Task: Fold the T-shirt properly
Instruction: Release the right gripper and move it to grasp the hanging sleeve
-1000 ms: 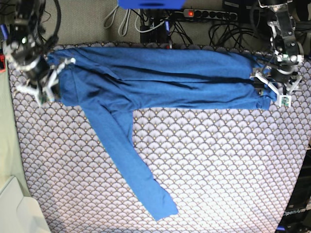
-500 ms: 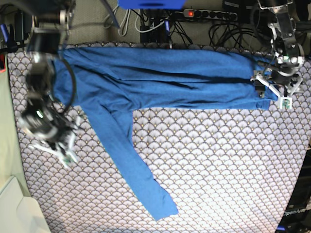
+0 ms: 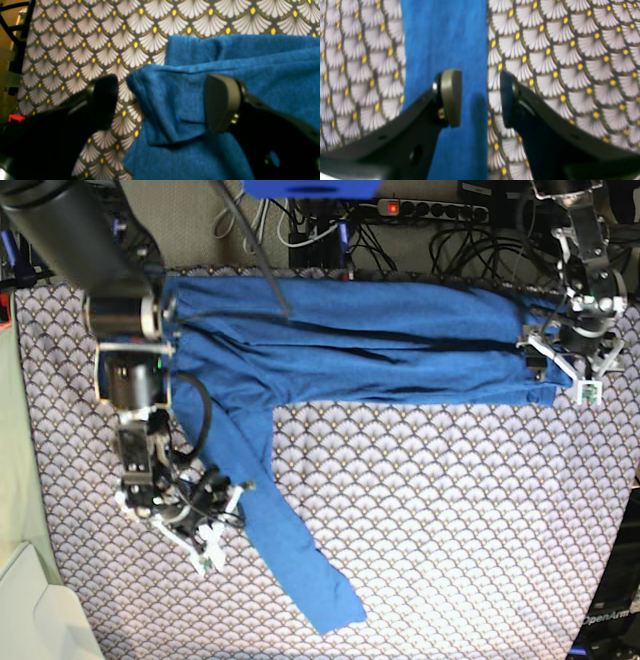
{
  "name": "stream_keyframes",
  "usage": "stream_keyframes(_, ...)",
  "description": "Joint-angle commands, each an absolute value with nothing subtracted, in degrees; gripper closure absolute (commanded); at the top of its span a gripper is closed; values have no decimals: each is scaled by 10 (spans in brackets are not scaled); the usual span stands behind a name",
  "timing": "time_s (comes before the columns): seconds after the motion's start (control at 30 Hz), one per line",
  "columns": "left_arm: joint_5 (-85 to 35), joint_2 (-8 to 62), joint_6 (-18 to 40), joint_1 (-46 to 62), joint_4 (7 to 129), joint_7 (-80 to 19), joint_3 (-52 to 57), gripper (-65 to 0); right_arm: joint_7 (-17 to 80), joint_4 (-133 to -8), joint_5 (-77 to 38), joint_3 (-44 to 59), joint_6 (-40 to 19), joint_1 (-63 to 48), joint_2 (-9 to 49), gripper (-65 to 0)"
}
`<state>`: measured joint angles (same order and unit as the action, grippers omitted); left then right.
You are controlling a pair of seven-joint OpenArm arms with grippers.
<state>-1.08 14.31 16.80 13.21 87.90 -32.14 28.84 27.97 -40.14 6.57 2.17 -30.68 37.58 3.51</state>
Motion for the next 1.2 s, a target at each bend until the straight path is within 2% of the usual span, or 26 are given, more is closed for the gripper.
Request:
stream_keyframes(0.0, -12, 151, 167, 128, 890, -310, 290, -519, 252, -391, 58, 22, -296, 405, 36, -263)
stream_keyframes(0.13, -14, 151, 167, 129, 890, -310, 289, -519, 190, -312, 58, 22, -272, 441, 36, -263)
stream_keyframes(0.3, -14, 150, 167, 131, 890, -310, 291, -519, 150, -287, 58, 25, -271, 450, 37, -263)
stream_keyframes(0.73, -15, 150, 166, 132, 889, -310, 289, -519, 117, -285, 57, 27, -270, 407, 38, -263)
stream_keyframes(0.9, -15, 150, 166, 132, 888, -310, 289, -519, 109, -285, 56, 27, -215, 401, 39, -263)
stream_keyframes(1.17, -14, 150, 166, 131, 887, -310, 289, -519, 109, -285, 56, 27, -213, 391, 36, -263)
